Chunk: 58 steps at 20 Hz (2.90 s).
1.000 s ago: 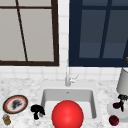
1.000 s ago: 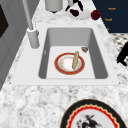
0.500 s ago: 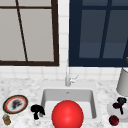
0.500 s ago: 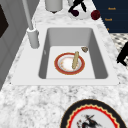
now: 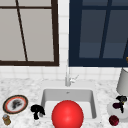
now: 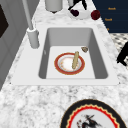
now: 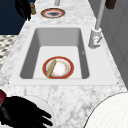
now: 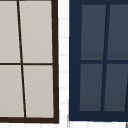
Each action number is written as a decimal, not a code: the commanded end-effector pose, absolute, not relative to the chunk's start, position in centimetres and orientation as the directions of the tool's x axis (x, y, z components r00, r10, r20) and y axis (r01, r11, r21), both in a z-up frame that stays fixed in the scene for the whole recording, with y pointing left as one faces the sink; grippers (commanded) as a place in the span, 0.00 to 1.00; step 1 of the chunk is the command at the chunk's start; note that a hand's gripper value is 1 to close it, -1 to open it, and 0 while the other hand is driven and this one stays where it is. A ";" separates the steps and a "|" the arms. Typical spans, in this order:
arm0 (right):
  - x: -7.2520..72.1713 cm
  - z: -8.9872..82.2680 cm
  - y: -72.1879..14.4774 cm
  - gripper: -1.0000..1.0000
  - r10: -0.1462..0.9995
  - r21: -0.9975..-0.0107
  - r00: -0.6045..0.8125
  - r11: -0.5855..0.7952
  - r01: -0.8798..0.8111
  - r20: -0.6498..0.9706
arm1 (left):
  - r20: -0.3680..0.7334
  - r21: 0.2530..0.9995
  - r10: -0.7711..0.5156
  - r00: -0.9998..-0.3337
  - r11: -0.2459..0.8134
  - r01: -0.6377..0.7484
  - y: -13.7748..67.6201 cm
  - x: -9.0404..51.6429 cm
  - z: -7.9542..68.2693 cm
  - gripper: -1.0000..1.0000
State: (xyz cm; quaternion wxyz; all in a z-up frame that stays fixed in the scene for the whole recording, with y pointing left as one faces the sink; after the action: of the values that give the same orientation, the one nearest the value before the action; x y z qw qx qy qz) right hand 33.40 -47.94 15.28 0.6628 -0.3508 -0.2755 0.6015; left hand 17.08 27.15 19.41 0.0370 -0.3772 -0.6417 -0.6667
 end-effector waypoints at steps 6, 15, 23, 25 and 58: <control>33.8 13.6 -46.1 0.00 0.984 -0.758 0.070 -0.078 -0.647 -0.162 | 0.551 0.828 0.435 -0.713 -0.174 0.534 27.2 17.1 19.4 0.50; 34.5 10.4 -45.7 0.00 0.990 -0.767 0.015 -0.098 -0.634 -0.139 | 0.551 0.828 0.435 -0.713 -0.174 0.534 27.2 17.1 19.4 0.50; 35.3 11.5 -45.3 1.00 0.992 -0.846 0.010 -0.105 -0.523 -0.130 | 0.551 0.828 0.435 -0.713 -0.174 0.534 27.2 17.1 19.4 0.50; 36.2 11.7 -44.9 1.00 0.990 -0.859 0.039 -0.096 -0.503 -0.133 | 0.551 0.828 0.435 -0.713 -0.174 0.534 27.2 17.1 19.4 0.50; 40.8 20.7 -28.5 1.00 0.961 -0.901 0.146 -0.157 -0.403 -0.233 | 0.551 0.828 0.435 -0.713 -0.174 0.534 27.2 17.1 19.4 0.50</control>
State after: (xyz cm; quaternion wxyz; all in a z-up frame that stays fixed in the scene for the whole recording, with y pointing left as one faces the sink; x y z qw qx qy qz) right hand 40.48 -30.79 20.82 0.5872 -0.4743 -0.2815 0.5925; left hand 17.08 27.15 19.41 0.0370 -0.3772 -0.6417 -0.6667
